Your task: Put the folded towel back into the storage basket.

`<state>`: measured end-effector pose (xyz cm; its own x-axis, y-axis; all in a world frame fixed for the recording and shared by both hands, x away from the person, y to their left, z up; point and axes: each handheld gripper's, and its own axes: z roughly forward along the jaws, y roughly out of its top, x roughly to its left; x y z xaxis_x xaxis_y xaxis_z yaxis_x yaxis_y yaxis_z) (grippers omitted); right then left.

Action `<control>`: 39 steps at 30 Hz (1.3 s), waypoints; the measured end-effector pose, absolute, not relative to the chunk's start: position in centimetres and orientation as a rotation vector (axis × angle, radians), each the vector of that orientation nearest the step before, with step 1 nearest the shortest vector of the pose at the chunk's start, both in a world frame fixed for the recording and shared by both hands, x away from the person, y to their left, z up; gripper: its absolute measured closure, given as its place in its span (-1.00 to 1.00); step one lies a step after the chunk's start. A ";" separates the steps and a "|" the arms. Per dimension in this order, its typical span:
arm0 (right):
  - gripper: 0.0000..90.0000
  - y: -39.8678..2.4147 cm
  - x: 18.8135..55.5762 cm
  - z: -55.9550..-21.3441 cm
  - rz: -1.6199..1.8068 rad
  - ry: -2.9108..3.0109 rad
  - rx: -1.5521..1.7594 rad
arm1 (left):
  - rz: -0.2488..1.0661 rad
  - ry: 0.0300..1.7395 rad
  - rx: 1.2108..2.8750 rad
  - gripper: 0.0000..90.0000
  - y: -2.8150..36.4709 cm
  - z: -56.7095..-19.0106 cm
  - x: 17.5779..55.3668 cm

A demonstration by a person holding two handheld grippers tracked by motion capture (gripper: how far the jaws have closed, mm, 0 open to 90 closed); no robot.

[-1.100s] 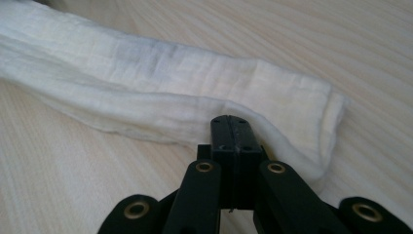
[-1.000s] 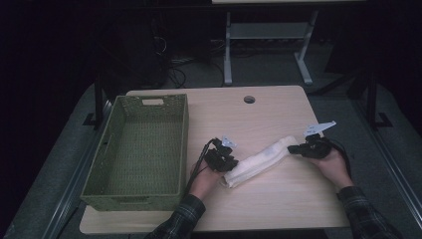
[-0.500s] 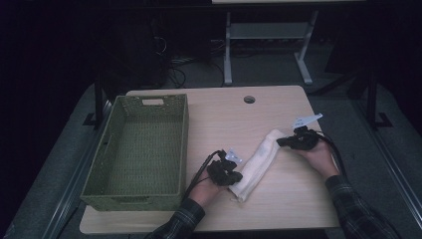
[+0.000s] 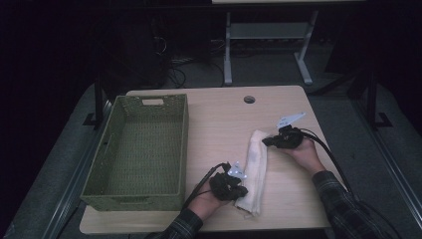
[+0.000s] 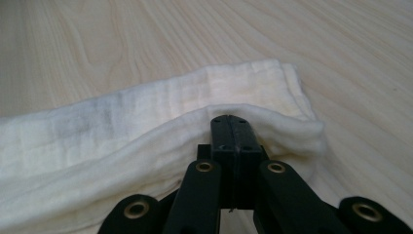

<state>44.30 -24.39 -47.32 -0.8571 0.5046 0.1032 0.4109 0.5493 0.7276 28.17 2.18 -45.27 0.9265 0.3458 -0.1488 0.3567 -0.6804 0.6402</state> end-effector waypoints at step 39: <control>0.08 -28.7 39.5 -45.9 1.285 2.594 0.821 | 0.039 0.203 2.416 -0.21 -1.3 -46.4 31.6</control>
